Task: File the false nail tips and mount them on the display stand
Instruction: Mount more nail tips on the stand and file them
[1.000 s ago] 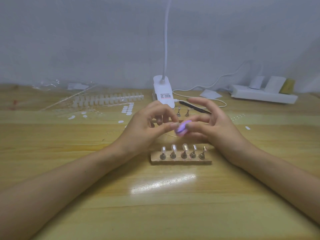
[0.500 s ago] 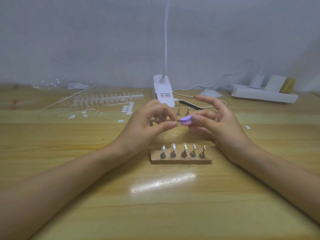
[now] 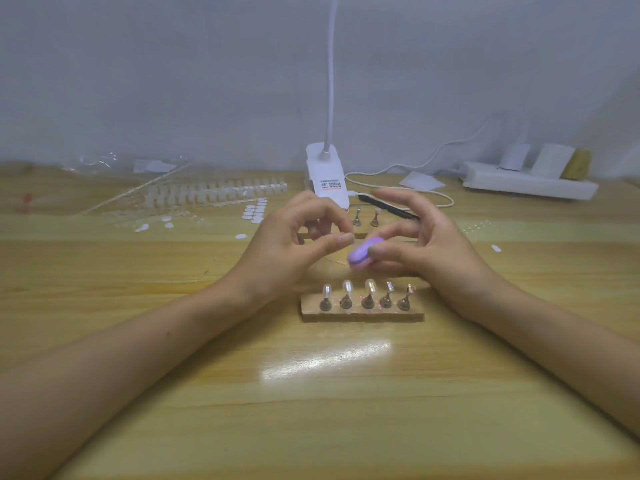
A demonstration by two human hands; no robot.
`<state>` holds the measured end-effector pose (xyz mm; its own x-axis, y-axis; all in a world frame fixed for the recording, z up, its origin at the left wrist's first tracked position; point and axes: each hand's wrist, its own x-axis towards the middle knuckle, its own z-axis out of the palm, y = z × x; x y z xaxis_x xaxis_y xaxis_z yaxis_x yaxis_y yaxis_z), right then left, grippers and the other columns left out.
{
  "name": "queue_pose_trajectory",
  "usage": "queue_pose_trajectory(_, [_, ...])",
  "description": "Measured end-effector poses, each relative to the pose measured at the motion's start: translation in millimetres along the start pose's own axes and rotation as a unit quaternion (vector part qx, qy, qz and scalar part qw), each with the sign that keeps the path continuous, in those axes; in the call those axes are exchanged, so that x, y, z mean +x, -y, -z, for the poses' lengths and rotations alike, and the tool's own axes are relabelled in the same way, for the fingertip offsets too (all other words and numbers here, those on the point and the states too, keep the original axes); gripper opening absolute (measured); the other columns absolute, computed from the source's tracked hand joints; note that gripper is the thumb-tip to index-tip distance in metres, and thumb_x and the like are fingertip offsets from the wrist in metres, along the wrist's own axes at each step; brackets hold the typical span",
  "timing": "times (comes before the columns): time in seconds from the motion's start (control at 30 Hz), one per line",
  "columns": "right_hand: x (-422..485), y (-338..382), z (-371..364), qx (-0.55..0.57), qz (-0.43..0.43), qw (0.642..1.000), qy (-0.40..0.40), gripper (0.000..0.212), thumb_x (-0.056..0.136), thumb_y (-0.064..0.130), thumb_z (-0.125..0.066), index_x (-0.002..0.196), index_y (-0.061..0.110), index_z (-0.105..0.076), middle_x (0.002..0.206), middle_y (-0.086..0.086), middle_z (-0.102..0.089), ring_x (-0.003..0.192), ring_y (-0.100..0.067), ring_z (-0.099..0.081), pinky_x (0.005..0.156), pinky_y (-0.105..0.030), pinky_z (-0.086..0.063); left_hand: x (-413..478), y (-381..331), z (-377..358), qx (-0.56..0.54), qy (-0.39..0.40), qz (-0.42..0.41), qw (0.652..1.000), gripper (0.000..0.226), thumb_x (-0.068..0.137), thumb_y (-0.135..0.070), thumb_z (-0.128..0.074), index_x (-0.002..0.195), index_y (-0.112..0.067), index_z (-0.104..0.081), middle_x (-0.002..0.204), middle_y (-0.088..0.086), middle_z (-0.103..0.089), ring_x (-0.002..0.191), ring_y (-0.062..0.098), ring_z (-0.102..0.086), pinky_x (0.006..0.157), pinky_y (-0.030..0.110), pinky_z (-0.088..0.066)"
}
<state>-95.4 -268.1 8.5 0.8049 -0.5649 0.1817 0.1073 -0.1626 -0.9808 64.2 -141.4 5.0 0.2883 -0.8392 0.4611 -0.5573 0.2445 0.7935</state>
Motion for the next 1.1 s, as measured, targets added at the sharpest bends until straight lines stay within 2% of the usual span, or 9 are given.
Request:
queue_pose_trajectory(0.07, [-1.1, 0.3, -2.4, -0.014, 0.004, 1.0, 0.026, 0.071, 0.074, 0.013, -0.078, 0.138, 0.026, -0.05, 0.095, -0.013, -0.074, 0.085, -0.031, -0.075, 0.074, -0.035, -0.061, 0.3, -0.1, 0.0, 0.014, 0.014, -0.005, 1.0, 0.009, 0.086, -0.016, -0.073, 0.082, -0.023, -0.068, 0.086, -0.004, -0.053, 0.077, 0.009, -0.05, 0.069, 0.015, -0.039])
queue_pose_trajectory(0.2, [-0.1, 0.6, 0.1, 0.005, 0.01, 0.999, -0.035, 0.066, 0.078, 0.007, -0.076, 0.137, 0.02, -0.051, 0.096, -0.016, -0.074, 0.086, -0.026, -0.075, 0.076, -0.035, -0.062, 0.5, 0.0, 0.3, 0.011, 0.007, 0.004, 1.0, 0.006, 0.086, -0.017, -0.073, 0.083, -0.02, -0.069, 0.086, -0.001, -0.053, 0.077, 0.01, -0.05, 0.069, 0.02, -0.041])
queue_pose_trajectory(0.3, [-2.4, 1.5, -3.4, -0.025, 0.01, 0.999, 0.025, 0.066, 0.078, 0.01, -0.077, 0.136, 0.027, -0.052, 0.094, -0.011, -0.074, 0.083, -0.026, -0.076, 0.072, -0.032, -0.061, 0.7, -1.0, 0.3, 0.017, 0.014, 0.0, 1.0, 0.008, 0.086, -0.014, -0.073, 0.083, -0.02, -0.068, 0.087, 0.0, -0.053, 0.079, 0.017, -0.052, 0.07, 0.015, -0.039])
queue_pose_trajectory(0.4, [0.6, -0.4, 1.0, 0.004, 0.017, 0.999, -0.044, 0.062, 0.081, 0.005, -0.075, 0.136, 0.021, -0.051, 0.095, -0.014, -0.075, 0.084, -0.024, -0.075, 0.074, -0.032, -0.061, 0.7, -1.4, 0.1, 0.009, 0.01, 0.006, 1.0, 0.008, 0.086, -0.014, -0.073, 0.082, -0.02, -0.068, 0.089, 0.009, -0.054, 0.078, 0.018, -0.052, 0.069, 0.016, -0.041])
queue_pose_trajectory(0.53, [-1.1, 0.9, -3.2, -0.012, 0.002, 1.0, 0.021, 0.069, 0.074, 0.013, -0.078, 0.136, 0.026, -0.052, 0.094, -0.012, -0.074, 0.084, -0.03, -0.076, 0.07, -0.032, -0.06, -0.2, -2.5, -0.1, 0.02, 0.016, 0.002, 1.0, 0.01, 0.086, -0.014, -0.073, 0.082, -0.021, -0.068, 0.09, 0.009, -0.055, 0.08, 0.02, -0.053, 0.07, 0.014, -0.039])
queue_pose_trajectory(0.67, [0.8, -1.2, 1.2, 0.001, 0.014, 0.999, -0.038, 0.068, 0.073, 0.012, -0.078, 0.135, 0.023, -0.052, 0.095, -0.014, -0.075, 0.086, -0.026, -0.075, 0.075, -0.033, -0.061, 0.1, -3.1, 0.2, 0.02, 0.011, 0.002, 1.0, 0.007, 0.086, -0.017, -0.073, 0.083, -0.021, -0.068, 0.091, 0.009, -0.056, 0.079, 0.018, -0.052, 0.069, 0.014, -0.039])
queue_pose_trajectory(0.83, [-0.4, -0.5, -2.7, -0.011, 0.008, 1.0, 0.016, 0.071, 0.075, 0.01, -0.079, 0.138, 0.027, -0.05, 0.094, -0.011, -0.075, 0.083, -0.026, -0.076, 0.07, -0.028, -0.059, 0.4, -2.3, 0.5, 0.026, 0.023, -0.004, 0.999, 0.008, 0.087, -0.015, -0.072, 0.083, -0.021, -0.068, 0.089, 0.008, -0.056, 0.079, 0.019, -0.053, 0.069, 0.012, -0.038])
queue_pose_trajectory(0.93, [2.0, -0.6, 1.2, 0.007, 0.005, 1.0, -0.03, 0.07, 0.072, 0.015, -0.078, 0.136, 0.023, -0.051, 0.096, -0.014, -0.075, 0.088, -0.026, -0.075, 0.075, -0.032, -0.061, 0.2, -1.7, 0.4, 0.014, 0.018, 0.004, 1.0, 0.007, 0.086, -0.017, -0.073, 0.082, -0.022, -0.069, 0.09, 0.008, -0.056, 0.079, 0.02, -0.052, 0.069, 0.013, -0.038])
queue_pose_trajectory(1.1, [1.2, -1.0, 1.4, -0.006, 0.003, 1.0, -0.003, 0.068, 0.076, 0.009, -0.078, 0.137, 0.023, -0.051, 0.099, -0.017, -0.073, 0.09, -0.033, -0.074, 0.08, -0.041, -0.062, -0.3, -0.9, 0.8, 0.008, 0.008, 0.005, 1.0, 0.01, 0.086, -0.017, -0.073, 0.081, -0.024, -0.068, 0.086, 0.002, -0.054, 0.076, 0.011, -0.051, 0.067, 0.015, -0.039])
